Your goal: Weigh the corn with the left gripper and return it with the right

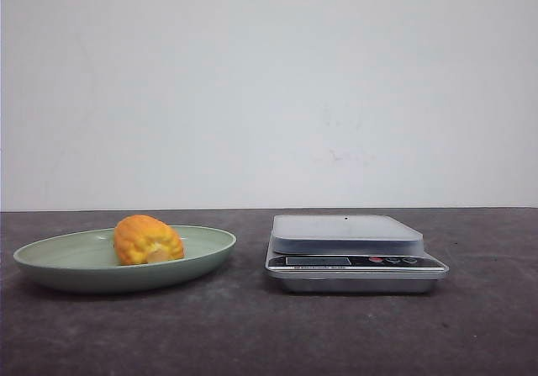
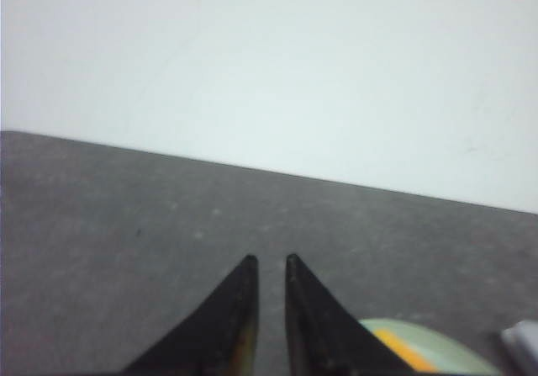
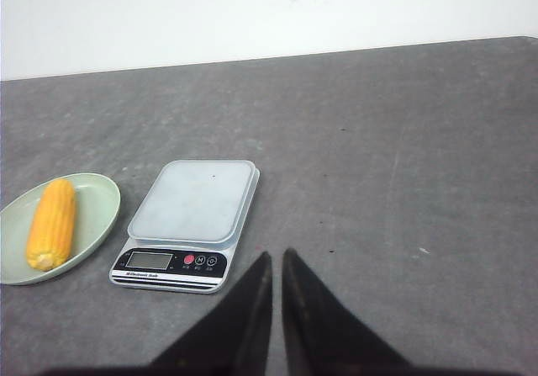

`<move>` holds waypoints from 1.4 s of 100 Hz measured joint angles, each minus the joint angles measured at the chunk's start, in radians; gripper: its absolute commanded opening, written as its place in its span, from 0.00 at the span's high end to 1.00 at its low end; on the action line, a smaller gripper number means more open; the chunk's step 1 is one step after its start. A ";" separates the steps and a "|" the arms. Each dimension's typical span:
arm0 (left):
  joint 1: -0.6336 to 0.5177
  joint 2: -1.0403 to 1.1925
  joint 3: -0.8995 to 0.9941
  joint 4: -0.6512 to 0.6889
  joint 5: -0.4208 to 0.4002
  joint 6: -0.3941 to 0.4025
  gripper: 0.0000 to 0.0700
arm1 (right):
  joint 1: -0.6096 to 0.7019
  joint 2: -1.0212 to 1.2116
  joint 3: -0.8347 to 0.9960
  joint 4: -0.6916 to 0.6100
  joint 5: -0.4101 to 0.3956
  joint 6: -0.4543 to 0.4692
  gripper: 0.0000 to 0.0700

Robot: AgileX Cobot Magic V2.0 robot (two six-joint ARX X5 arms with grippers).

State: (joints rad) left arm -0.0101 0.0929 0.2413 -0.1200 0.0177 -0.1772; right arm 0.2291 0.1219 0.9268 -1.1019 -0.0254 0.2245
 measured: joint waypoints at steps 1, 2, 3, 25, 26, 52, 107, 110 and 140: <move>0.002 -0.004 -0.013 0.009 0.000 0.001 0.98 | 0.000 0.000 0.000 0.000 0.000 0.000 0.98; 0.003 -0.008 -0.026 0.019 0.001 0.002 0.98 | 0.000 0.000 0.000 0.000 0.000 0.000 0.98; 0.004 -0.013 -0.040 0.028 0.001 0.002 0.98 | 0.000 0.000 0.000 0.000 0.000 0.000 0.98; 0.006 -0.087 -0.210 0.082 0.008 0.007 0.98 | 0.000 0.000 0.000 0.000 0.000 0.000 0.98; 0.006 -0.087 -0.210 0.084 0.008 0.007 0.98 | 0.000 0.000 0.000 0.000 0.000 0.000 0.98; 0.005 -0.088 -0.210 -0.061 0.008 0.031 0.98 | 0.000 0.000 0.000 0.000 0.000 0.000 0.98; 0.005 -0.089 -0.210 -0.062 0.008 0.033 0.98 | 0.000 0.000 0.000 0.000 0.000 0.000 0.98; 0.005 -0.089 -0.210 -0.062 0.008 0.033 0.98 | 0.000 0.000 0.000 0.000 0.000 0.000 0.98; 0.005 -0.089 -0.210 -0.062 0.008 0.033 0.98 | -0.001 0.000 -0.002 0.035 0.024 -0.061 0.98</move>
State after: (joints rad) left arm -0.0048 0.0044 0.0315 -0.1822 0.0254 -0.1444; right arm 0.2283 0.1219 0.9245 -1.0668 -0.0010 0.1638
